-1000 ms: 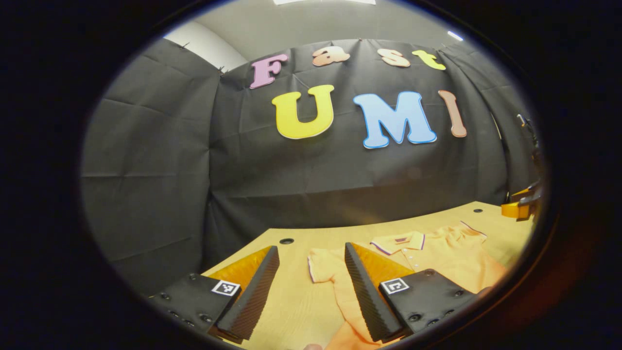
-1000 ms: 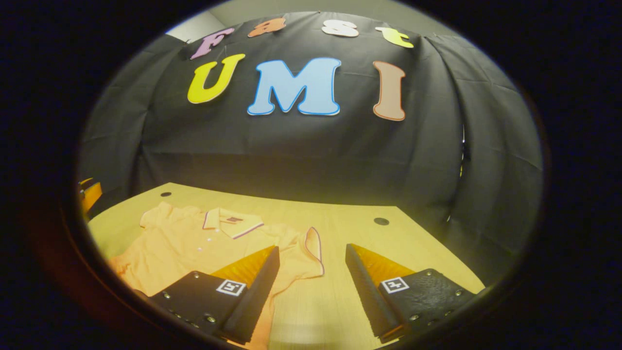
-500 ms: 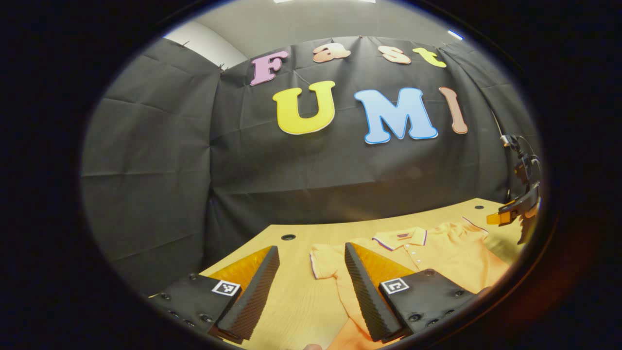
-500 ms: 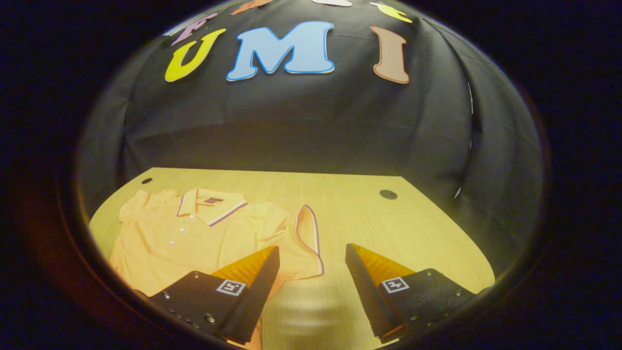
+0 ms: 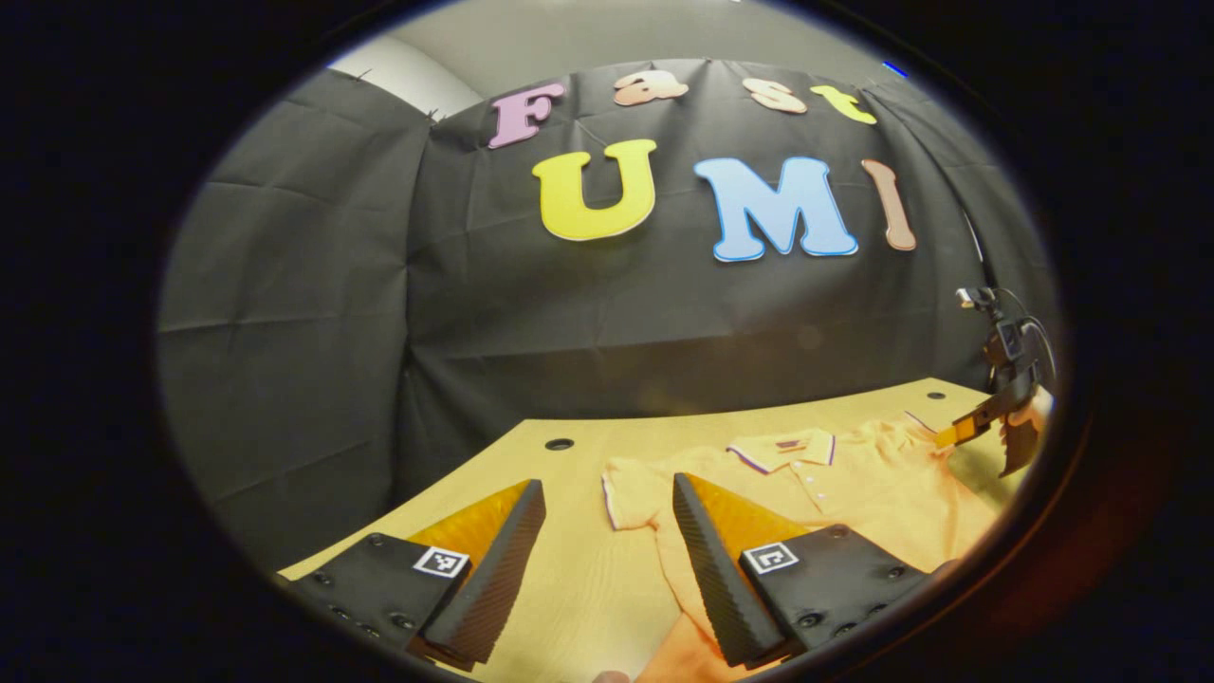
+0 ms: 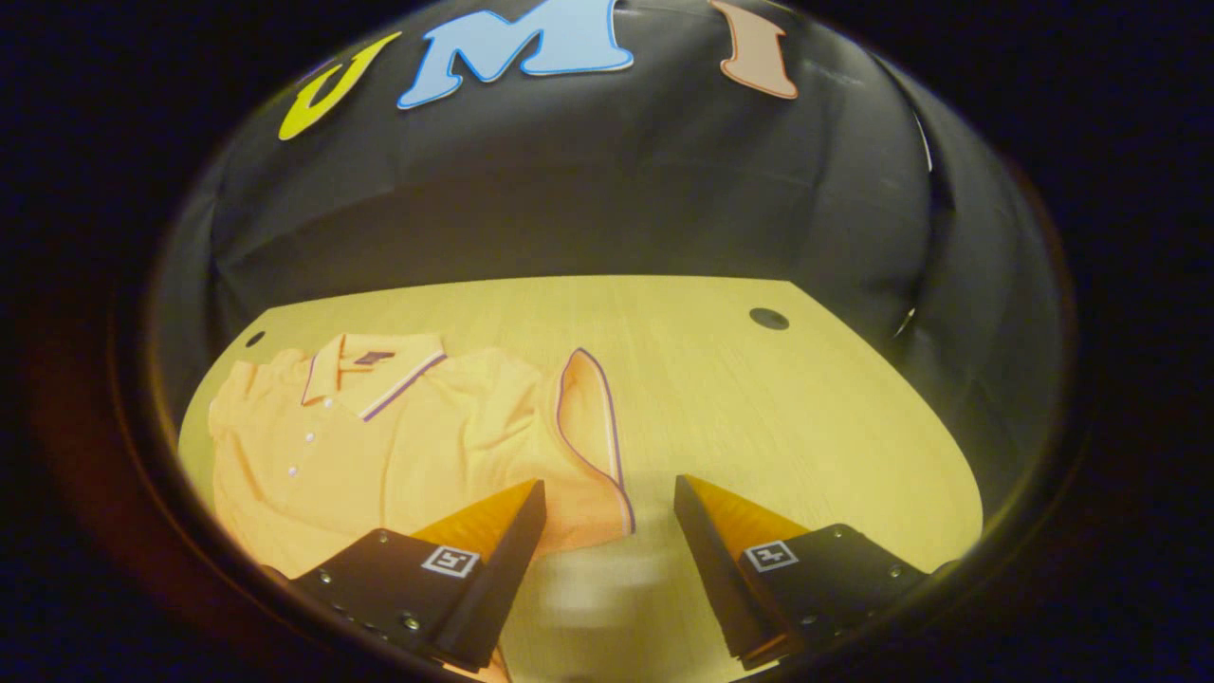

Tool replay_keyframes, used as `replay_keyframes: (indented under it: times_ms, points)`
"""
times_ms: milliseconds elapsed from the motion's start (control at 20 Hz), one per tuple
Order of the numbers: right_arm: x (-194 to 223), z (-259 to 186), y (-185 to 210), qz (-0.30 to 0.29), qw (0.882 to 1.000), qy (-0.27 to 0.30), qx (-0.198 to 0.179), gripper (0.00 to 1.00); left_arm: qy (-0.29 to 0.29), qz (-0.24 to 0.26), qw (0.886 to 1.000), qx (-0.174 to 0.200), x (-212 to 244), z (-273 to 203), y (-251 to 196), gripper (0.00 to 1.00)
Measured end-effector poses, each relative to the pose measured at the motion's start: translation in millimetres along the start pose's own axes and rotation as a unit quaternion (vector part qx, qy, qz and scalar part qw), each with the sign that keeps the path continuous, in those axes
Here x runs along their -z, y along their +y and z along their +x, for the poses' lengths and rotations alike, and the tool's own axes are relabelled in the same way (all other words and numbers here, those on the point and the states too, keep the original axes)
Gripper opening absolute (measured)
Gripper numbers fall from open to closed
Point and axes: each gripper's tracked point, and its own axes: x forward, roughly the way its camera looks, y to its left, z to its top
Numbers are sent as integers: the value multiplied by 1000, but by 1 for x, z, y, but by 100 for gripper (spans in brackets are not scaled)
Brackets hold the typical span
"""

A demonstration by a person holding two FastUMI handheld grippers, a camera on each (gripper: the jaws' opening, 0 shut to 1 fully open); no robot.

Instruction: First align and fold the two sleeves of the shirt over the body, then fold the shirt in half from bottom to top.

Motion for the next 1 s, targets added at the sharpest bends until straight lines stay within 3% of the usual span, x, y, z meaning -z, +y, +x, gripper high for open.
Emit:
replay_keyframes:
  times_ms: [100,200,300,350,400,550,600,800,1000]
  points:
    - [6,6,1,6,1000,11,-2,86,2,3,1000,-2,2,2,2,89]
    - [4,8,7,24,999,15,-17,67,5,4,1000,-3,4,5,2,89]
    - [4,8,6,28,999,15,-22,55,7,3,1000,-2,6,7,1,89]
    - [4,7,6,31,999,16,-23,39,7,2,1000,-2,6,8,0,89]
    - [4,8,6,31,999,17,-24,29,8,0,1000,-1,7,9,0,89]
    - [0,9,10,50,998,7,-31,29,14,0,1000,1,11,12,-2,89]
    - [0,7,9,59,998,12,-32,1,15,0,1000,0,12,12,-2,89]
    - [-2,8,11,62,997,8,-35,1,15,3,1000,-4,11,13,5,89]
    - [-13,0,24,28,999,-11,-37,1,14,7,1000,-4,9,13,5,89]
